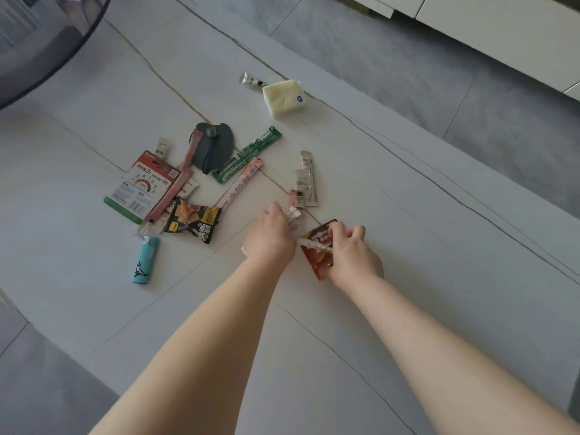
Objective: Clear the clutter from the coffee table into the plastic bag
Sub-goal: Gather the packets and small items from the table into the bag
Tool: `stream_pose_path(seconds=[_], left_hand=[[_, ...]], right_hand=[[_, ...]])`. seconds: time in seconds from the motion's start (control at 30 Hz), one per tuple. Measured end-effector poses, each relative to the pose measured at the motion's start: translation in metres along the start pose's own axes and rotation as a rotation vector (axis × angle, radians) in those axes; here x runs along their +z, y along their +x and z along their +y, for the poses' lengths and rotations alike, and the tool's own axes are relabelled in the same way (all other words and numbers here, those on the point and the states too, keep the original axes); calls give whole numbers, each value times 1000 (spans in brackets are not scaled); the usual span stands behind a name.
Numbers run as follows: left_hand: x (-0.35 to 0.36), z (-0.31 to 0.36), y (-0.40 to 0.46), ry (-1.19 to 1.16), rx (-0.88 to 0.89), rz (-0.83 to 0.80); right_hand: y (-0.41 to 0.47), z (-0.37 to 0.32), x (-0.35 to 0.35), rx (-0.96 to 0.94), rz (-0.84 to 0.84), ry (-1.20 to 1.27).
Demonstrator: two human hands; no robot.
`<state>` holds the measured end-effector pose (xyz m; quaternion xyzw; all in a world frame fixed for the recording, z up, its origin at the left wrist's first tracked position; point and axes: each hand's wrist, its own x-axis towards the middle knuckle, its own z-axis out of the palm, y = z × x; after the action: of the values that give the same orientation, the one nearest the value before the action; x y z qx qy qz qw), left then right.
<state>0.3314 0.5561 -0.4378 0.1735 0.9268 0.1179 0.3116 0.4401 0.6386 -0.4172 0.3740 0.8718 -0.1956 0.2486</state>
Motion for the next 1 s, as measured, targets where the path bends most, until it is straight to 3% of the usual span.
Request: stream_pose_path(seconds=[0.33,0.57,0.77,1.0], left_hand=[[13,-35,-63,66,-108,-120],[3,-65,-128,-5,-194,-75],[-22,-88,-212,-403,-401,-65],[-66,-132,-343,-618,-512,101]], right_hand=[[-37,-9,2,-41,-50,-145],[-78,-25,7,-146,-163,-101],[-146,-43,-9,-251,-303,-18],[-252,-93,-24,-453,-421,34]])
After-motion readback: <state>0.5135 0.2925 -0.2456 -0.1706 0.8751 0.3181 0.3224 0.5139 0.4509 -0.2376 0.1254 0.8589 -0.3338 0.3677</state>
